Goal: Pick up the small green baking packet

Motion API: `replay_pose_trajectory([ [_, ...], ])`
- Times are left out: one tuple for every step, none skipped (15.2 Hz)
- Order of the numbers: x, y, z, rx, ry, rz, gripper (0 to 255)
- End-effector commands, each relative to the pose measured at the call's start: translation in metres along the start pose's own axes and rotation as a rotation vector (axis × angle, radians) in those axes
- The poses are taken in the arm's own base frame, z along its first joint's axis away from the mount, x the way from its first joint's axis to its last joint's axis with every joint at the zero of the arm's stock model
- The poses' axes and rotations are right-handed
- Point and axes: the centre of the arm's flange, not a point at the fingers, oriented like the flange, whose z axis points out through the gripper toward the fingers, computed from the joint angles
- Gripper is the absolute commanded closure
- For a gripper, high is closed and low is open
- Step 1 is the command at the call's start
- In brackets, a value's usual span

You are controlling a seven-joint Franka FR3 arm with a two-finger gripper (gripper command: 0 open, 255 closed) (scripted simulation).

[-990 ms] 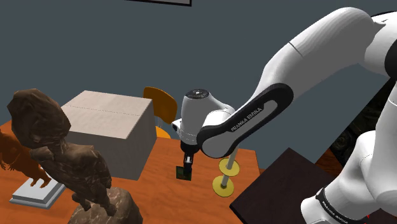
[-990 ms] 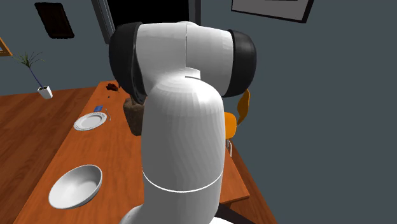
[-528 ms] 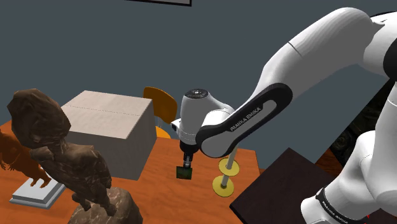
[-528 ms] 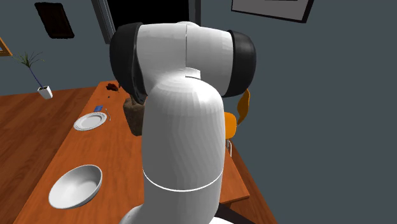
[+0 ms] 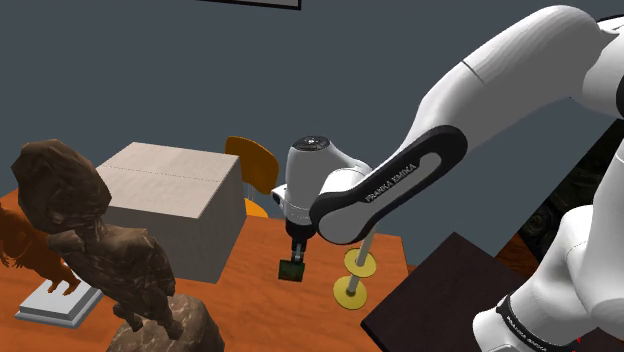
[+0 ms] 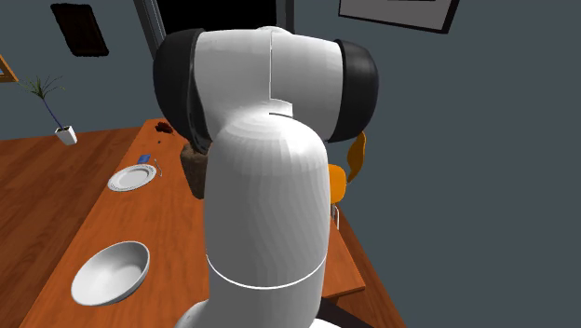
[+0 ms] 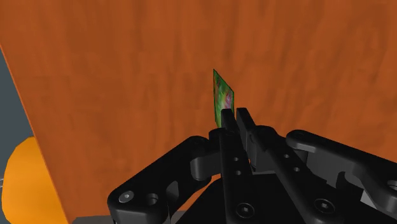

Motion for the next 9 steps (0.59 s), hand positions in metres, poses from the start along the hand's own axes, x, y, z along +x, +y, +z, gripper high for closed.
replay_pose_trajectory([
  [-0.001,-0.001,-0.010,0.001,-0.002,0.000,255],
  [0.000,-0.002,-0.015,0.001,-0.002,0.000,255],
  [0.000,-0.002,-0.020,0.001,-0.002,0.000,255],
  [0.000,-0.002,-0.026,0.001,-0.002,0.000,255],
  [0.000,-0.002,-0.031,0.001,-0.002,0.000,255],
  [0.000,-0.003,-0.036,0.001,-0.002,0.000,255],
  [0.000,-0.003,-0.041,0.001,-0.002,0.000,255],
  [0.001,-0.003,-0.047,0.001,-0.002,0.000,255],
  [0.001,-0.004,-0.052,0.001,-0.002,0.000,255],
])
